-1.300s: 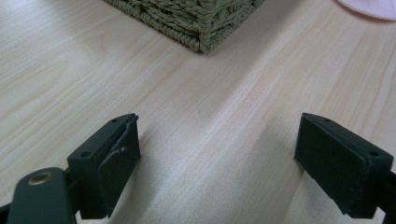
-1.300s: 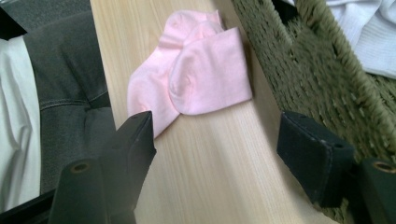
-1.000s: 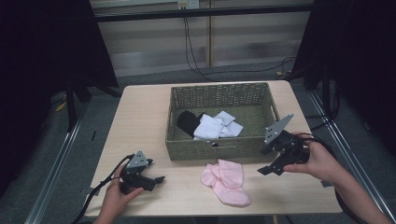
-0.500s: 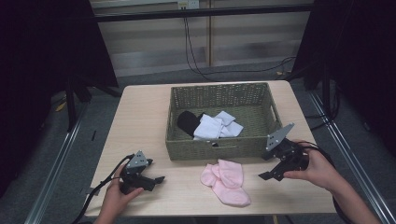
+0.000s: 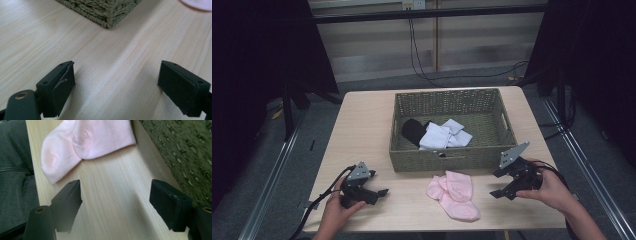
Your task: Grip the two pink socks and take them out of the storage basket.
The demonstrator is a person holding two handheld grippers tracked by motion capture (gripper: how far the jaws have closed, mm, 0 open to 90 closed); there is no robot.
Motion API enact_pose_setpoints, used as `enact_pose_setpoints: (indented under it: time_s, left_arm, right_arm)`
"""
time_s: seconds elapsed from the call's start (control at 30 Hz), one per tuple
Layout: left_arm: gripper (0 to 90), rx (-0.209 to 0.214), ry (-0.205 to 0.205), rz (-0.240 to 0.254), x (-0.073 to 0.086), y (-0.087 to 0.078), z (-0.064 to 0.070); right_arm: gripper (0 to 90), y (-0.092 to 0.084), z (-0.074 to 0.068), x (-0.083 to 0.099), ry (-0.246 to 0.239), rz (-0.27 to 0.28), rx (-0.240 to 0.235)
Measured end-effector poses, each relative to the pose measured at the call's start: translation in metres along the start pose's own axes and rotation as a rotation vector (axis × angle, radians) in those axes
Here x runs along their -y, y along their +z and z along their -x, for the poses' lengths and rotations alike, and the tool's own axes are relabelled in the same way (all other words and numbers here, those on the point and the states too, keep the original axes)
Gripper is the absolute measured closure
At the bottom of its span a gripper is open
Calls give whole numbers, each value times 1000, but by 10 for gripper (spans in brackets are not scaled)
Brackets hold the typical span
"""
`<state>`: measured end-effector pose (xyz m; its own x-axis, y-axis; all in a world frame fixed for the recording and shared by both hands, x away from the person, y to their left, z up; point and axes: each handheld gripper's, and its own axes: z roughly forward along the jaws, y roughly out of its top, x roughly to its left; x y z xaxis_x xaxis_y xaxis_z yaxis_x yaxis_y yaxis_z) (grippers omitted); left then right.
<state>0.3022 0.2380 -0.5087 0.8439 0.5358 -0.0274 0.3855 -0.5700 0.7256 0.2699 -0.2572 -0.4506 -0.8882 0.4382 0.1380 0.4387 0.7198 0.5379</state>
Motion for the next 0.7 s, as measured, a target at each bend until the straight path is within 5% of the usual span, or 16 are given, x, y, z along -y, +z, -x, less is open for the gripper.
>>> enact_pose_setpoints:
  time_s: [0.7]
  left_arm:
    - [135,0,0,0,0,0,0]
  right_arm:
    - [197,28,5,31,-13,40,57]
